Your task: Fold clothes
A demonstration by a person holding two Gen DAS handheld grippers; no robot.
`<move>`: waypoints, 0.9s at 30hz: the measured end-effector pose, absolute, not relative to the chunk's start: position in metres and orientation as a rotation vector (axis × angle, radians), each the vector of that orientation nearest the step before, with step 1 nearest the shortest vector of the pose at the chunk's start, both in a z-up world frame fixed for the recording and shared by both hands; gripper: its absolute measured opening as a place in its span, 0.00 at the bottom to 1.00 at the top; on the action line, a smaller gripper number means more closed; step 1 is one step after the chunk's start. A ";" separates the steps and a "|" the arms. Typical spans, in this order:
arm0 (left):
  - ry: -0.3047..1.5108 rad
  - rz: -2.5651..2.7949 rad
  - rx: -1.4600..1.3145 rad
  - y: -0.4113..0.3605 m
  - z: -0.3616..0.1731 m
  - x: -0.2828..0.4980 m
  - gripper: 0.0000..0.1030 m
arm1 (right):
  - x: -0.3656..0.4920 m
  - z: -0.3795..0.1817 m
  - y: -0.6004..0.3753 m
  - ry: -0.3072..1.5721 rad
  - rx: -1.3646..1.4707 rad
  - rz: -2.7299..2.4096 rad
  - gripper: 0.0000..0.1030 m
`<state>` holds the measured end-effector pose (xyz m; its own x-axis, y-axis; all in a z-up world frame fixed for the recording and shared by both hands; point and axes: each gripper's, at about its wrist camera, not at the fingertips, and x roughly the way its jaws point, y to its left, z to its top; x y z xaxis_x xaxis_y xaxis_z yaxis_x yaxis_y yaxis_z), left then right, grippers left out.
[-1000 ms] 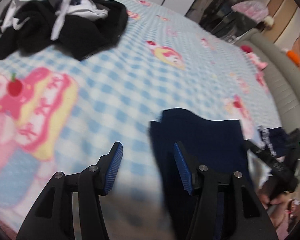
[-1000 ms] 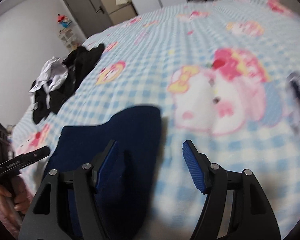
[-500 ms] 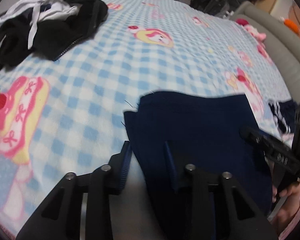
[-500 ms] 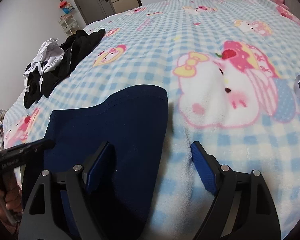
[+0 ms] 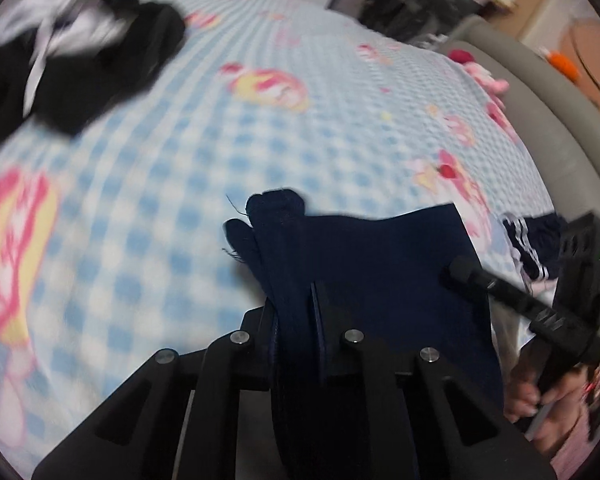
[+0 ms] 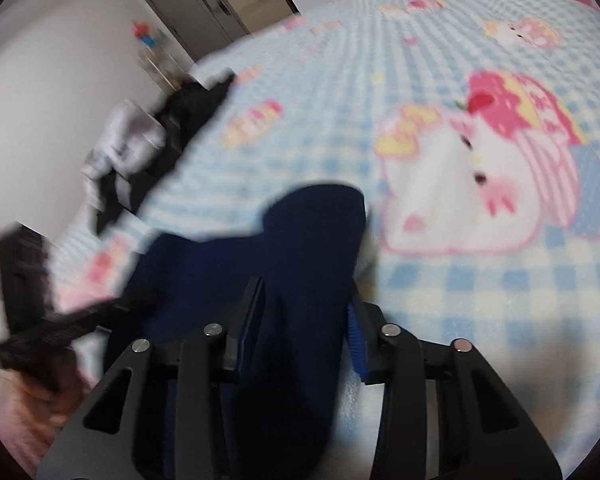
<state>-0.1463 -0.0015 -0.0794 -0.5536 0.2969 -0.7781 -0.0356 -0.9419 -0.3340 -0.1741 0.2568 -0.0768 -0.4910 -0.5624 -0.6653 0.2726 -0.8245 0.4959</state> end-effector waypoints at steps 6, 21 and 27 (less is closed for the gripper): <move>-0.385 2.611 -1.346 -0.004 -0.064 -0.168 0.13 | -0.180 -0.044 0.270 -0.544 0.990 -2.328 0.18; -0.422 2.537 -1.455 0.006 -0.101 -0.163 0.40 | -0.192 -0.093 0.252 -0.367 1.352 -2.312 0.69; -0.381 2.561 -1.388 0.016 -0.092 -0.164 0.09 | -0.181 -0.079 0.235 -0.267 1.220 -2.333 0.15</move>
